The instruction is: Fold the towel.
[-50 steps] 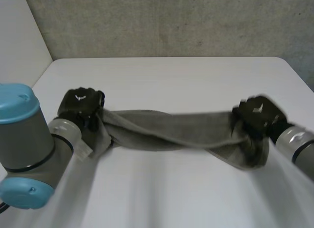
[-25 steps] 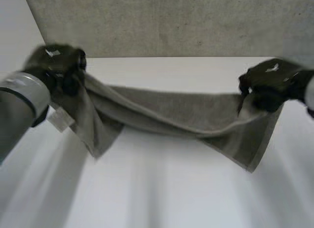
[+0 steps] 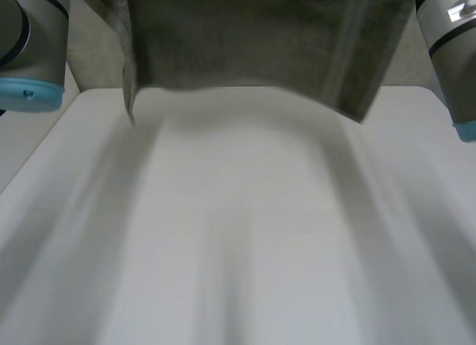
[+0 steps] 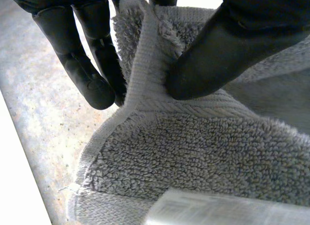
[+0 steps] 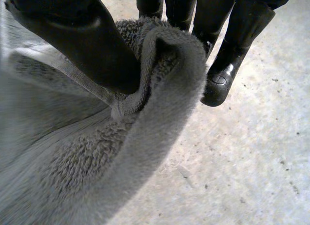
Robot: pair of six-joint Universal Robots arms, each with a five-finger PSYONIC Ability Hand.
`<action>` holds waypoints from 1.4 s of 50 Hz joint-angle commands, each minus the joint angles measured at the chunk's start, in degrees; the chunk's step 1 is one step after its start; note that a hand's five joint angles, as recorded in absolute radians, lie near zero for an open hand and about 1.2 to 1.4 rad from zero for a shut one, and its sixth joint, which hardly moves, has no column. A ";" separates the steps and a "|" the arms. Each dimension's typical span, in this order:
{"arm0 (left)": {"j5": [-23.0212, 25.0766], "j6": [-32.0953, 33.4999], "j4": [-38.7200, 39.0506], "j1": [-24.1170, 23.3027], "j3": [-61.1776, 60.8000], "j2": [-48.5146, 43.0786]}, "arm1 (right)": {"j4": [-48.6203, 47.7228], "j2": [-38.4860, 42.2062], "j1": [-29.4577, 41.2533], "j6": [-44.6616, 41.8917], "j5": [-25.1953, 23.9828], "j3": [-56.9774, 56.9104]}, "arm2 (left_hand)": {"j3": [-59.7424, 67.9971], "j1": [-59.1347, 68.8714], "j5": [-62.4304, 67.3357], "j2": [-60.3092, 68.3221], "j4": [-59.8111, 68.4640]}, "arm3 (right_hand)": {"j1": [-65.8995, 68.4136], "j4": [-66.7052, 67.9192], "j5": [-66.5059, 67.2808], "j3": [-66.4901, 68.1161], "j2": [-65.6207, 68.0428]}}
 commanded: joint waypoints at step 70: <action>8.51 10.09 16.55 2.90 -63.90 3.85 | 14.06 -14.32 -9.00 -8.53 -12.27 59.69 | -8.63 -1.03 -15.17 -2.67 -6.48 | -40.08 -40.73 -40.03 -40.06 -38.97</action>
